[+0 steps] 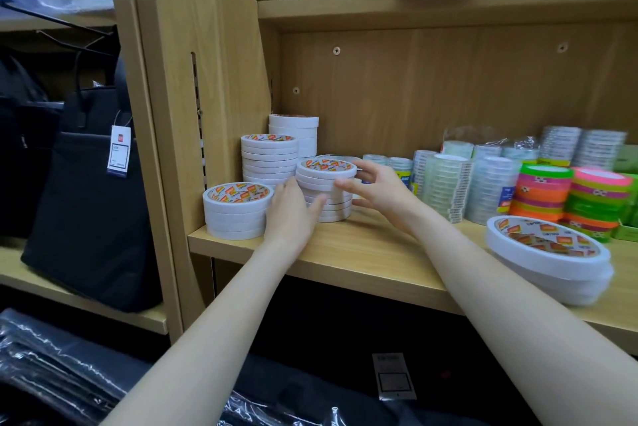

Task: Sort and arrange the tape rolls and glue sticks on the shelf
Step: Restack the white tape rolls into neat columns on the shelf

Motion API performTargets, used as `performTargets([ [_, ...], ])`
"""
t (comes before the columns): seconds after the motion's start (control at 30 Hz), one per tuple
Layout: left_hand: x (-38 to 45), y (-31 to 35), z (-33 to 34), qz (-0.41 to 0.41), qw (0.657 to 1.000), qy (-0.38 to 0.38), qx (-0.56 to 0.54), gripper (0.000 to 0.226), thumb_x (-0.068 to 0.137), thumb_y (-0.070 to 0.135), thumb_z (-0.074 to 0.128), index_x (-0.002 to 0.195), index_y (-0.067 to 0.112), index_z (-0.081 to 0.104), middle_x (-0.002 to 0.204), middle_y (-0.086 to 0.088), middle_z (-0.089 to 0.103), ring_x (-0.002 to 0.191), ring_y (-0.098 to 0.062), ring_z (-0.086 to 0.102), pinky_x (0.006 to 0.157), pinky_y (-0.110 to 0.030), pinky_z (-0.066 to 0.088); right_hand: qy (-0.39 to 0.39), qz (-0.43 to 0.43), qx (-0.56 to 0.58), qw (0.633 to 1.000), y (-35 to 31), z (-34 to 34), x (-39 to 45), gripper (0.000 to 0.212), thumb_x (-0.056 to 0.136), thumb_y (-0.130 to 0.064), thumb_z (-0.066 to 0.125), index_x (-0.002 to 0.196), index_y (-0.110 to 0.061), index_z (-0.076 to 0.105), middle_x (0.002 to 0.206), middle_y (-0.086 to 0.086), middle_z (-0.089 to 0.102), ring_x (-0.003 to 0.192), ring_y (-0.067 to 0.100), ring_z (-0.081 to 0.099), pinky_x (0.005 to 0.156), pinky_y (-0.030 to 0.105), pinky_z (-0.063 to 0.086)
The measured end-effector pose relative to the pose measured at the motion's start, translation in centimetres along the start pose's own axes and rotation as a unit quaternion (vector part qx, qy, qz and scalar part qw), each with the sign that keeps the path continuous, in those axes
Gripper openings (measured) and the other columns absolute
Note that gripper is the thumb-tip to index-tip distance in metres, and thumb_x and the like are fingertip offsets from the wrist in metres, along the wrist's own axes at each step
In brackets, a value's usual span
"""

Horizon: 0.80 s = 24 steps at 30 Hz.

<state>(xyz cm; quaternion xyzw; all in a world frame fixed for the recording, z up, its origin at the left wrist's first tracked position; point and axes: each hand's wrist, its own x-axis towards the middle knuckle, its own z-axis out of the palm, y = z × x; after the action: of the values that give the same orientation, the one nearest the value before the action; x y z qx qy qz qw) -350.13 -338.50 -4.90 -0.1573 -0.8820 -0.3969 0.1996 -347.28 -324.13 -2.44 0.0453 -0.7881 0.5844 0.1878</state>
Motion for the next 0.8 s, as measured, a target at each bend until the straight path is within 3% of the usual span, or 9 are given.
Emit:
performTargets([
  [0.1, 0.1, 0.3, 0.0, -0.007, 1.0, 0.014, -0.004, 0.039, 0.096, 0.034, 0.046, 0.118, 0.002, 0.05, 0.121, -0.013, 0.053, 0.111, -0.027, 0.05, 0.086, -0.035, 0.04, 0.008, -0.006, -0.009, 1.0, -0.1, 0.2, 0.0, 0.031, 0.085, -0.016, 0.067, 0.106, -0.027, 0.047, 0.112, -0.005, 0.057, 0.11, 0.009, 0.052, 0.092, 0.036, 0.049],
  [0.3, 0.2, 0.4, 0.1, -0.014, 1.0, 0.018, 0.011, 0.039, 0.096, 0.033, 0.045, 0.12, 0.002, 0.048, 0.122, -0.013, 0.052, 0.111, -0.028, 0.05, 0.089, -0.037, 0.04, 0.014, -0.004, -0.003, 1.0, -0.1, 0.5, 0.1, 0.021, 0.09, -0.023, 0.06, 0.107, -0.022, 0.05, 0.1, -0.012, 0.057, 0.105, 0.01, 0.05, 0.092, 0.036, 0.048],
  [0.37, 0.1, 0.5, 0.1, -0.014, 1.0, 0.016, 0.011, 0.04, 0.097, 0.033, 0.044, 0.121, 0.002, 0.047, 0.123, -0.014, 0.051, 0.112, -0.028, 0.049, 0.09, -0.037, 0.04, 0.015, 0.005, -0.024, 1.0, -0.2, 0.7, 0.1, 0.034, 0.089, -0.027, 0.061, 0.117, -0.013, 0.05, 0.119, -0.004, 0.056, 0.116, 0.012, 0.049, 0.095, 0.036, 0.048],
  [0.43, -0.3, 0.6, -0.1, -0.016, 1.0, 0.016, -0.001, 0.041, 0.097, 0.031, 0.044, 0.125, 0.002, 0.044, 0.126, -0.014, 0.049, 0.115, -0.028, 0.048, 0.093, -0.038, 0.039, 0.043, 0.02, -0.065, 0.997, -0.4, 0.9, -0.2, 0.065, 0.087, -0.035, 0.062, 0.14, -0.009, 0.035, 0.14, 0.005, 0.045, 0.128, 0.017, 0.043, 0.104, 0.04, 0.042],
  [0.47, -0.6, 0.7, -0.3, -0.012, 1.0, 0.021, -0.007, 0.04, 0.097, 0.029, 0.044, 0.126, 0.001, 0.043, 0.127, -0.014, 0.048, 0.116, -0.028, 0.047, 0.093, -0.037, 0.038, 0.065, 0.018, -0.081, 0.994, -0.6, 0.7, -0.5, 0.07, 0.088, -0.037, 0.061, 0.143, -0.01, 0.029, 0.142, 0.007, 0.042, 0.128, 0.02, 0.044, 0.106, 0.042, 0.04],
  [0.67, -4.2, 1.4, -0.6, 0.095, 0.986, 0.109, -0.081, 0.033, 0.09, 0.004, 0.044, 0.123, 0.002, 0.047, 0.122, -0.014, 0.048, 0.11, -0.028, 0.052, 0.093, -0.035, 0.04, 0.191, -0.084, -0.254, 0.944, -2.5, -2.6, -7.4, 0.042, 0.091, -0.011, 0.053, 0.132, -0.008, 0.041, 0.124, 0.008, 0.052, 0.113, 0.022, 0.052, 0.098, 0.033, 0.041],
  [0.8, -7.0, 4.0, 1.2, 0.146, 0.98, 0.039, -0.126, 0.034, 0.087, 0.002, 0.049, 0.122, 0.004, 0.048, 0.122, -0.01, 0.05, 0.111, -0.023, 0.05, 0.09, -0.024, 0.034, 0.228, -0.169, -0.353, 0.891, -6.0, -6.1, -13.5, 0.023, 0.089, -0.006, 0.051, 0.111, -0.01, 0.059, 0.11, 0.008, 0.058, 0.102, 0.019, 0.057, 0.083, 0.017, 0.042],
])
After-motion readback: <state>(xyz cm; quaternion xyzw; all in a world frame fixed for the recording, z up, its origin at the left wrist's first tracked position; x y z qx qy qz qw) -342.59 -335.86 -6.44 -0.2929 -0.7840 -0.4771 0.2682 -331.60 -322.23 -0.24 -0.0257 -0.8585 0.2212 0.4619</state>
